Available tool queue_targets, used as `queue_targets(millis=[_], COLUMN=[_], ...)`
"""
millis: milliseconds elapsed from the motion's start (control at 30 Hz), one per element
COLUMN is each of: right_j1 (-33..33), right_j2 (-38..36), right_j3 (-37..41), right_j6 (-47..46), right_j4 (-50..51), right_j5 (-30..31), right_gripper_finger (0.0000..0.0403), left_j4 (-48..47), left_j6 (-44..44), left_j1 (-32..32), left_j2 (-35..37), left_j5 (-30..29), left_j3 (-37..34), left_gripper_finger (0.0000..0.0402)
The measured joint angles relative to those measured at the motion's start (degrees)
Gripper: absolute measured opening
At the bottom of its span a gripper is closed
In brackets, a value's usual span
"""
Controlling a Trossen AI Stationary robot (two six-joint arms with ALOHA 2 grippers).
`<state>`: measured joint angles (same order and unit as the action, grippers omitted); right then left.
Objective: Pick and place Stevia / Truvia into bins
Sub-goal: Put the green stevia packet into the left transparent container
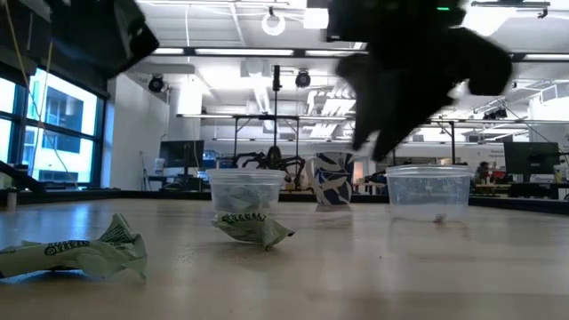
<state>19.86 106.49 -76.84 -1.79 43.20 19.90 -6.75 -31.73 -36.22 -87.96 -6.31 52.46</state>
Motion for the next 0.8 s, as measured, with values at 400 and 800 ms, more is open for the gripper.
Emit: queue_targets(millis=[400,800], right_j1=[5.6,7.2], right_j2=[-15.1,-12.5], right_j3=[15.9,13.1], right_j6=[-7.4,-14.3], right_j4=[-11.8,-11.0], right_j5=[7.1,8.1], right_gripper_finger=[0.0197,0.0197], left_j4=[-17.7,-16.7], left_j6=[1.1,-10.3], left_j1=[-5.9,-4.4], left_j2=[-22.8,-26.7], left_j5=[-7.9,-8.9], left_j3=[21.9,22.3], left_gripper_finger=[0.0289,0.0237])
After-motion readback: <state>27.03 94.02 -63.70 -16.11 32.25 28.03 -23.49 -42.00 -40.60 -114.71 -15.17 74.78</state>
